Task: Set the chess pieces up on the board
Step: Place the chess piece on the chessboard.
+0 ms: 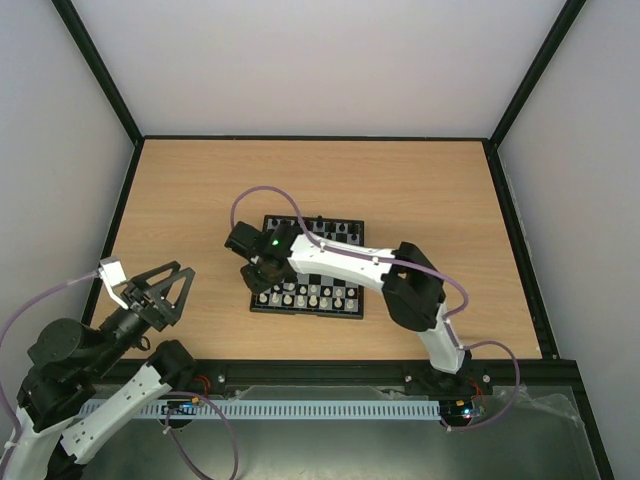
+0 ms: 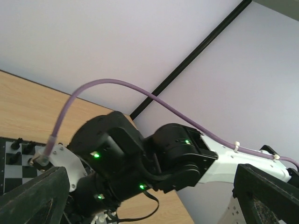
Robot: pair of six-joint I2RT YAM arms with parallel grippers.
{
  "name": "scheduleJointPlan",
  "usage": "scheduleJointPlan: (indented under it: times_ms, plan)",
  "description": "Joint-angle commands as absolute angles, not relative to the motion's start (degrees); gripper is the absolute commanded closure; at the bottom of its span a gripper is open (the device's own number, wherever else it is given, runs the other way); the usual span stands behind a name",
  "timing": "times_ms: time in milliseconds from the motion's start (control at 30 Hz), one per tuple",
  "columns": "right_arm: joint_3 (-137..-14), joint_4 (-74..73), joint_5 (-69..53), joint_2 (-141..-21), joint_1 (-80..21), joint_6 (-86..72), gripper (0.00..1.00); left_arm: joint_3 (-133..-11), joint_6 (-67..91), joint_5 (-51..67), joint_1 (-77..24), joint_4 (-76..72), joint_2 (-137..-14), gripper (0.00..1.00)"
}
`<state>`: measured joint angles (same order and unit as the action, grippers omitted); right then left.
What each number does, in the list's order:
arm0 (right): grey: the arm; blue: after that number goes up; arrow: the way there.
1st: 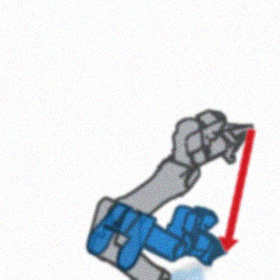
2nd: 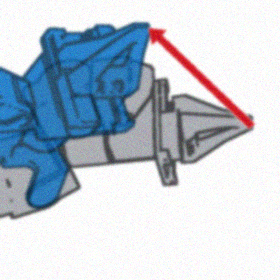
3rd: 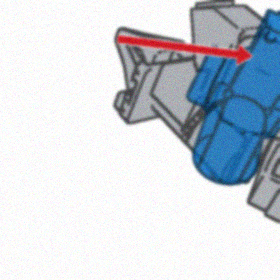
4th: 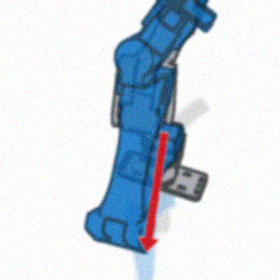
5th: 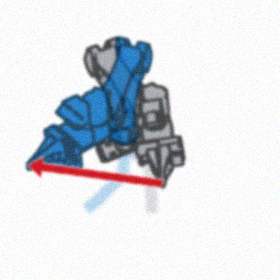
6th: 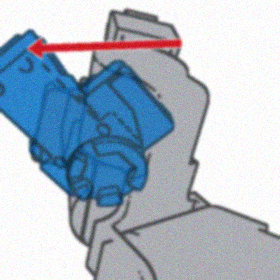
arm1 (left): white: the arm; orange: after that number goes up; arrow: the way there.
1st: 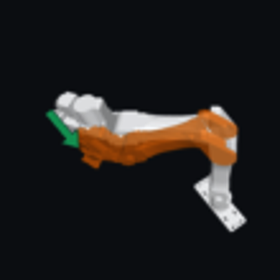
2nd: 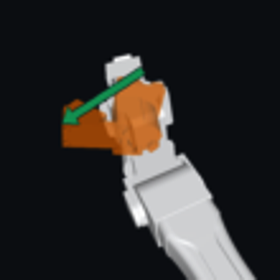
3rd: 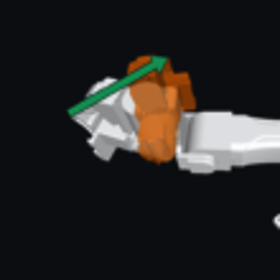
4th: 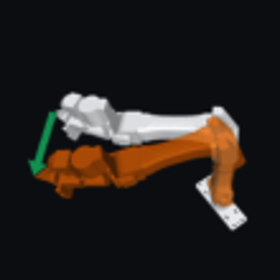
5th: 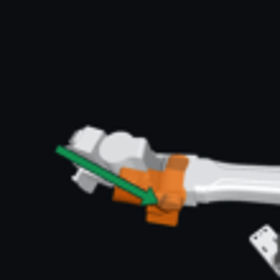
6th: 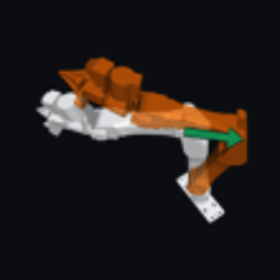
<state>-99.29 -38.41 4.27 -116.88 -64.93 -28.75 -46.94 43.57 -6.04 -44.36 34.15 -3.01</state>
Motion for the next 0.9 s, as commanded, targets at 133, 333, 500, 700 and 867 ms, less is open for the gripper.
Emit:
scheduleJointPlan:
  times_ms: [133, 333, 500, 700, 867]
  plan:
    - [-107.23, -45.41, 1.49, -124.62, -62.94, -26.15, 0.99, -47.89, 44.03, -6.60, -44.56, 36.29, -2.10, 0.01]
    - [-109.41, -46.60, 1.66, -127.93, -62.27, -25.67, 0.99, -47.86, 43.77, -6.50, -44.56, 36.65, -2.16, 0.01]
    - [-110.11, -46.83, 1.72, -129.59, -61.76, -25.57, 0.98, -47.44, 43.78, -6.16, -44.56, 36.42, -2.27, 0.01]
    - [-109.97, -47.15, 1.67, -130.51, -61.35, -25.44, 0.98, -47.20, 43.79, -6.06, -44.56, 36.38, -2.29, 0.01]
    - [-109.62, -47.02, 1.66, -130.88, -61.29, -25.43, 0.98, -47.10, 43.60, -6.06, -44.56, 36.25, -2.37, 0.01]
